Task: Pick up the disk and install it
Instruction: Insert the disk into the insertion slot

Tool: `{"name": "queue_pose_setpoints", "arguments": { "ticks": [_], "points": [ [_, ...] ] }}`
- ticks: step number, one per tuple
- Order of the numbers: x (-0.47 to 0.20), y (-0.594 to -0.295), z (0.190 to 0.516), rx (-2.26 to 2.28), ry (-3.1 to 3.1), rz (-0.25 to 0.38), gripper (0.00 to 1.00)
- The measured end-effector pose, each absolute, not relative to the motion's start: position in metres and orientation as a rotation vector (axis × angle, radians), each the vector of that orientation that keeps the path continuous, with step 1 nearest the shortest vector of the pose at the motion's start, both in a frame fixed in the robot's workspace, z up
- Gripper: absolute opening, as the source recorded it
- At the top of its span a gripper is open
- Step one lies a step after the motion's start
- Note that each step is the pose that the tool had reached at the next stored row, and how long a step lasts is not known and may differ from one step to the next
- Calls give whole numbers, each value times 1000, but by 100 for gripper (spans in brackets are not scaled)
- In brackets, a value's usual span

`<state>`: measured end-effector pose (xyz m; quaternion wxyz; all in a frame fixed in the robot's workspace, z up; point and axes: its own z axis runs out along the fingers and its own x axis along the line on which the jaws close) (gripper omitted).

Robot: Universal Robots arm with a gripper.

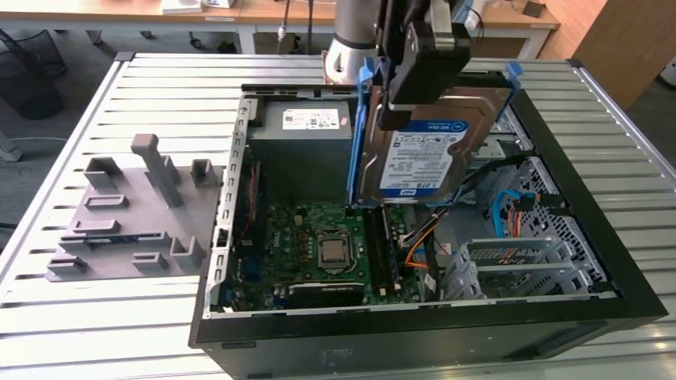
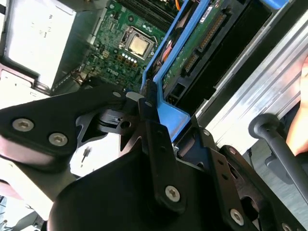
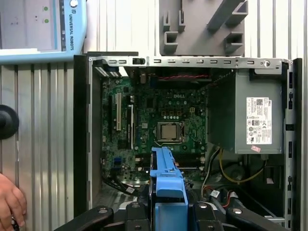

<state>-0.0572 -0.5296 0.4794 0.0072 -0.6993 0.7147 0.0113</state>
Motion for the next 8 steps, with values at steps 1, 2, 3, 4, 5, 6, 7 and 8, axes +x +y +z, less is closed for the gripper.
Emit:
{"name": "queue_pose_setpoints", "arguments": {
  "ticks": [1, 2, 3, 4, 5, 6, 7, 8],
  "points": [
    [-57, -532, 479, -2187, 2235, 35, 36],
    [-56, -535, 479, -2187, 2235, 35, 36],
    [-55, -536, 478, -2187, 2235, 35, 36],
    [-53, -537, 478, -2187, 2235, 35, 36],
    [-51, -538, 478, -2187, 2235, 36, 36],
    [-48, -538, 478, -2187, 2235, 36, 36],
    [-45, -538, 477, -2187, 2236, 36, 36],
    [-43, -539, 477, -2187, 2236, 36, 36]
  ]
}}
